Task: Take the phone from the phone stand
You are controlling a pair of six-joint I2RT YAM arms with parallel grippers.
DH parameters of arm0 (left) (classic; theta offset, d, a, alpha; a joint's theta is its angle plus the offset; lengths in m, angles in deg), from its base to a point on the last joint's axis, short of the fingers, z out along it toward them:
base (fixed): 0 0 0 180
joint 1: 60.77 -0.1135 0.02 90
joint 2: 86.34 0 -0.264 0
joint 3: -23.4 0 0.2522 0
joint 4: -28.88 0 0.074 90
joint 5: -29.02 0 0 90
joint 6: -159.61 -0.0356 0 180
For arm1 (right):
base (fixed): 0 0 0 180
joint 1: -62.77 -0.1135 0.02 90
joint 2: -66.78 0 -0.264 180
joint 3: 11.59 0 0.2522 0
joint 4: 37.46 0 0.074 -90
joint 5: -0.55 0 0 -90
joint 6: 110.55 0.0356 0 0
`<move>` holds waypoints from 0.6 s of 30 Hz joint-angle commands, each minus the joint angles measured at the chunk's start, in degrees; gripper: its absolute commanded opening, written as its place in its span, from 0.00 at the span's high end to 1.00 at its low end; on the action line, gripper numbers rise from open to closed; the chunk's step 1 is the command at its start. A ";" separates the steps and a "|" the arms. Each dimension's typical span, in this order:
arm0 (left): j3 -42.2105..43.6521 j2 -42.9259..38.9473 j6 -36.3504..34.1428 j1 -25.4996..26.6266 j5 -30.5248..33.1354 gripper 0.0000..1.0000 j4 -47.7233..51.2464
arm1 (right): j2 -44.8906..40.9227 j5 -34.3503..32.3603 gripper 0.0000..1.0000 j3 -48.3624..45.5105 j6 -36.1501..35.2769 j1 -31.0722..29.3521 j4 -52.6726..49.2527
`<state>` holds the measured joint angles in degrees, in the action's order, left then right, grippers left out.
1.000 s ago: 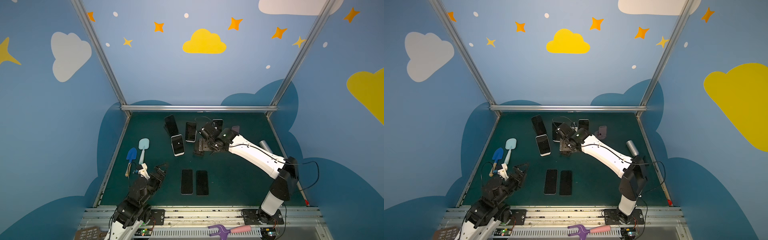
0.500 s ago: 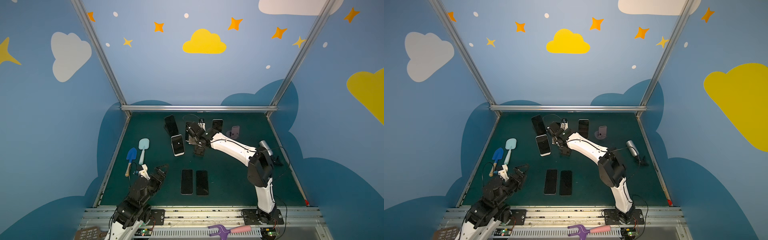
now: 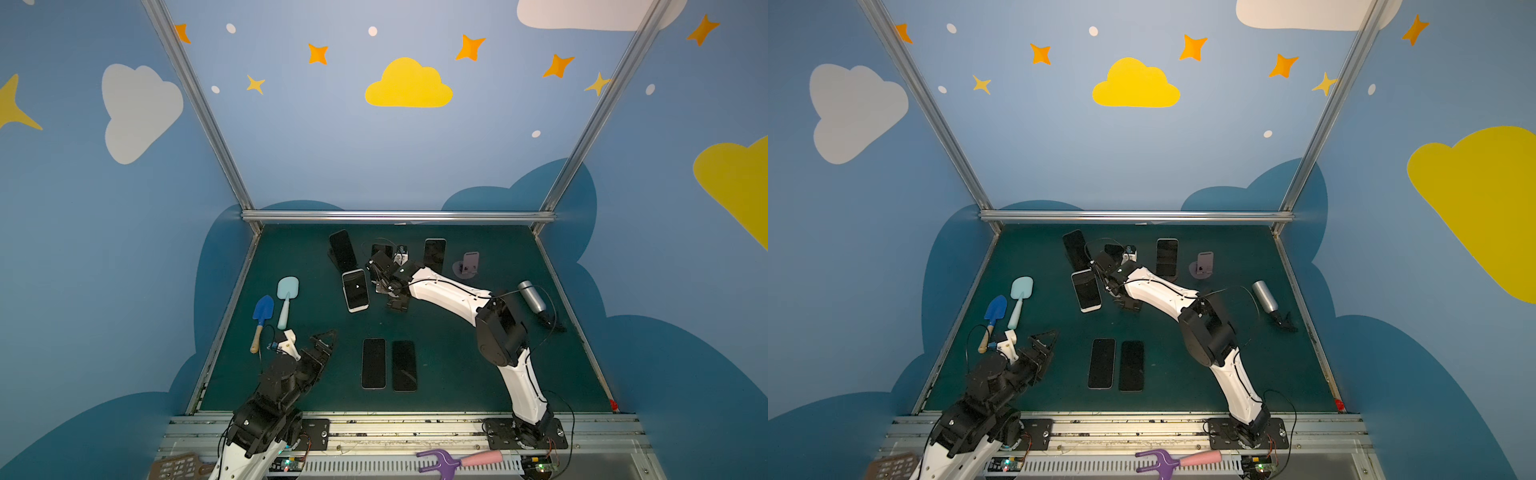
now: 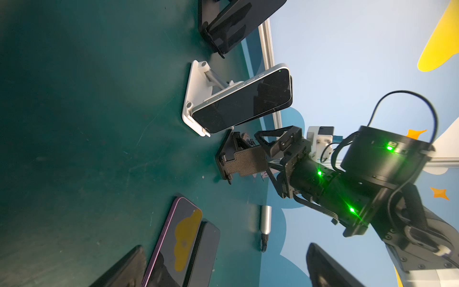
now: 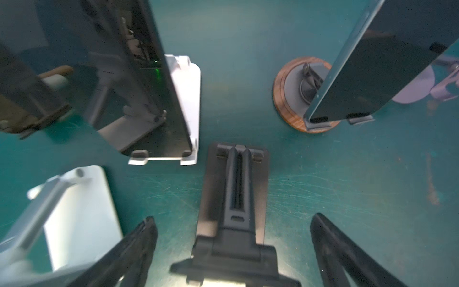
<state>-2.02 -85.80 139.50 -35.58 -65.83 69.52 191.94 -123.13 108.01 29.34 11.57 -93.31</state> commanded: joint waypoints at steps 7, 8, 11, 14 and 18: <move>-1.31 -0.80 -1.05 0.18 -0.17 0.00 0.64 | -0.54 0.31 0.15 -3.77 4.14 0.27 -0.84; -1.52 -0.80 -1.28 0.17 -0.25 0.00 0.55 | -0.91 0.85 0.16 -4.52 4.33 0.22 -0.57; -1.61 -0.80 -1.68 0.21 0.18 0.00 0.61 | -1.66 1.80 0.17 -6.83 4.69 0.22 0.91; -1.87 -0.80 -1.84 0.13 -0.16 0.00 1.05 | -2.17 1.94 0.21 -7.40 3.96 0.23 1.79; -2.04 -0.80 -1.77 0.19 -0.21 0.00 2.04 | -4.14 1.72 0.29 -9.06 1.00 -0.12 4.01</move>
<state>-2.39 -85.80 138.84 -35.58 -65.87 70.00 191.44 -121.03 100.27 32.51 11.65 -89.85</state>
